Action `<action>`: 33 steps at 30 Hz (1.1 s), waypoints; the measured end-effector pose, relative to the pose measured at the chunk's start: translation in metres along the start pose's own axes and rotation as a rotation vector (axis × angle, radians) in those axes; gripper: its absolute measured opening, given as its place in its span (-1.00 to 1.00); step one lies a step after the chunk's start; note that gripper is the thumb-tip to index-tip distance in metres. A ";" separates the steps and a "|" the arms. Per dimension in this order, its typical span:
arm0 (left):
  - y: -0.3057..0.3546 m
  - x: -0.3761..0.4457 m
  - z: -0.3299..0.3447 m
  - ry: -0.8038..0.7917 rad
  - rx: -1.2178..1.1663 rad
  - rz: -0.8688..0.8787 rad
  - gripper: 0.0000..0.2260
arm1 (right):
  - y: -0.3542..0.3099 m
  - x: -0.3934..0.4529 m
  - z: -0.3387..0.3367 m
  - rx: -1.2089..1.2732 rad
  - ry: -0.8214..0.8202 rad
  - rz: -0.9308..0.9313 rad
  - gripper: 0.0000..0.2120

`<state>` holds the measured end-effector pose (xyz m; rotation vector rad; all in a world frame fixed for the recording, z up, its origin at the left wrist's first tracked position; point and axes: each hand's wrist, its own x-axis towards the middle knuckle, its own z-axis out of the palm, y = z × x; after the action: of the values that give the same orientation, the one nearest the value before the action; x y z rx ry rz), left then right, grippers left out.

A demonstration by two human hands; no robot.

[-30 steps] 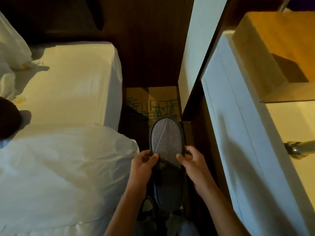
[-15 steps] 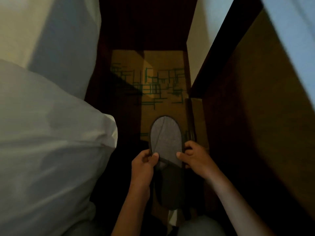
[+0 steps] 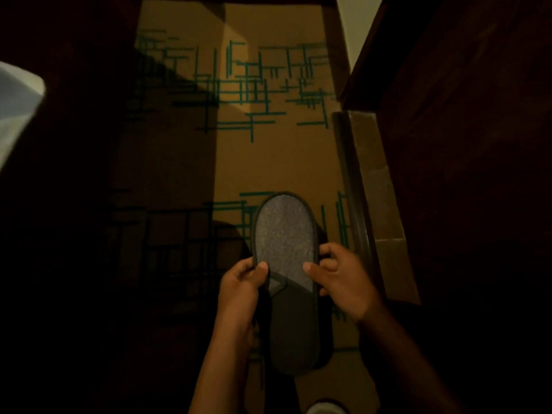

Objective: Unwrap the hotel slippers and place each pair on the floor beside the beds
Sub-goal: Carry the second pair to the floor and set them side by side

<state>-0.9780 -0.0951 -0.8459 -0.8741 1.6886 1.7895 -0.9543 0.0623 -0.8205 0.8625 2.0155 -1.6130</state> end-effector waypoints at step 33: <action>0.021 0.000 -0.007 -0.394 -0.074 0.231 -0.78 | -0.001 0.006 0.013 0.496 -0.242 -0.048 -0.57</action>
<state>-0.9932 -0.1042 -0.8323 -0.3297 1.5182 2.0274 -0.9603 0.0510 -0.8269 0.7356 1.5043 -2.1745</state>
